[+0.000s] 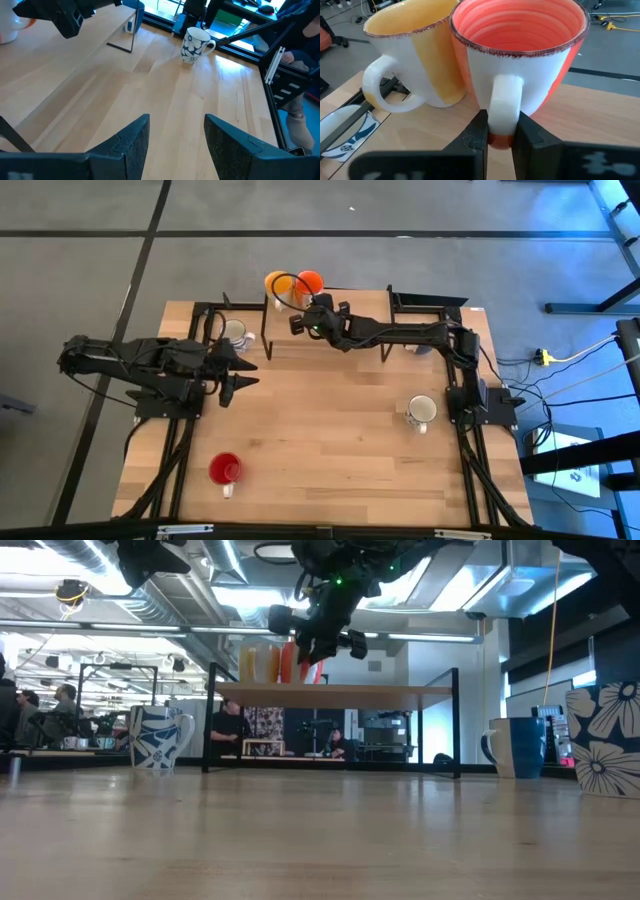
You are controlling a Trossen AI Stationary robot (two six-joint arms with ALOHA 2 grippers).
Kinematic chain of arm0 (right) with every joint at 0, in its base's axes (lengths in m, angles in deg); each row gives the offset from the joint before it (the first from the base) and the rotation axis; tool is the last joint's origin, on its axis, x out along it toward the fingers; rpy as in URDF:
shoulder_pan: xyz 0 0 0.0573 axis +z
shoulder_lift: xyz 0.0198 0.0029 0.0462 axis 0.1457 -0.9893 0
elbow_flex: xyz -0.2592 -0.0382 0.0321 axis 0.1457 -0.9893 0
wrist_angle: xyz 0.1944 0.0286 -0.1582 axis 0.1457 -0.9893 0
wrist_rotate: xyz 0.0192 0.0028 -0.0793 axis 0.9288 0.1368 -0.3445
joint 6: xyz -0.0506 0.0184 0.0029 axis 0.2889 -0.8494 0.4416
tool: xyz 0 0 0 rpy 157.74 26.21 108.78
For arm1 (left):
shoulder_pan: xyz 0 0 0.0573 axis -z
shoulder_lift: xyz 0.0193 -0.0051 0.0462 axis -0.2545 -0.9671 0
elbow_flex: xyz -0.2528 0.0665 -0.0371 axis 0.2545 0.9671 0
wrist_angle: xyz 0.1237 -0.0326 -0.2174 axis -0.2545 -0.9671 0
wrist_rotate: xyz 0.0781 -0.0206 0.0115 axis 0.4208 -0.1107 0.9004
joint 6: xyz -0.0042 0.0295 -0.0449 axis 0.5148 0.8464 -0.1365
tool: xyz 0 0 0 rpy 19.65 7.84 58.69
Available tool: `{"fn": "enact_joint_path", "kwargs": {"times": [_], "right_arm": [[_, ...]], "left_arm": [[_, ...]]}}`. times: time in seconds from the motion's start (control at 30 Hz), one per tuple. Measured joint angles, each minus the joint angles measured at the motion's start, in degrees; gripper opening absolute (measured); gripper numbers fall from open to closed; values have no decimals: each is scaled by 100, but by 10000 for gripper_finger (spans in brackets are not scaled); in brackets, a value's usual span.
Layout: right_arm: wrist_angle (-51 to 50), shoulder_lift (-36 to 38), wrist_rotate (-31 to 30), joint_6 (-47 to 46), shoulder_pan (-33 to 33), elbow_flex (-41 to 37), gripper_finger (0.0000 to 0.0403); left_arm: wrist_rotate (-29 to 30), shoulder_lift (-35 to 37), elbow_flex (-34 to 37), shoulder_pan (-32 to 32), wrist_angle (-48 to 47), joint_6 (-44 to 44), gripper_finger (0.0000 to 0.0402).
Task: Place coffee mugs
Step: Put the orange mug on the shelf, then put the blue mug on the shelf
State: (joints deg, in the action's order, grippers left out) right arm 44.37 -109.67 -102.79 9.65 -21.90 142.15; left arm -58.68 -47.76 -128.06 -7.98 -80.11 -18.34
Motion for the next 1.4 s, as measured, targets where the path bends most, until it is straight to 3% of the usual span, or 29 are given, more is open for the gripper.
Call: {"fn": "enact_joint_path", "kwargs": {"times": [0.13, 0.37, 0.53, 1.17, 1.4], "right_arm": [[-5, -1, 39, 0, 0, 0, 38], [6, -17, 97, -4, 0, -2, 133], [15, -17, 104, -4, 4, -2, 167], [-171, 500, 17, 459, 236, -13, 202], [-886, 1331, 576, 730, 535, -7, 202]], "left_arm": [[-2, 0, 0, 1, 0, 0, 183], [0, 0, 0, 0, 0, 0, 183], [0, 0, 0, 0, 0, 0, 183], [-2, 1, 0, 2, -4, 0, 183], [-31, 2, 0, 0, -20, -4, 183]]}}
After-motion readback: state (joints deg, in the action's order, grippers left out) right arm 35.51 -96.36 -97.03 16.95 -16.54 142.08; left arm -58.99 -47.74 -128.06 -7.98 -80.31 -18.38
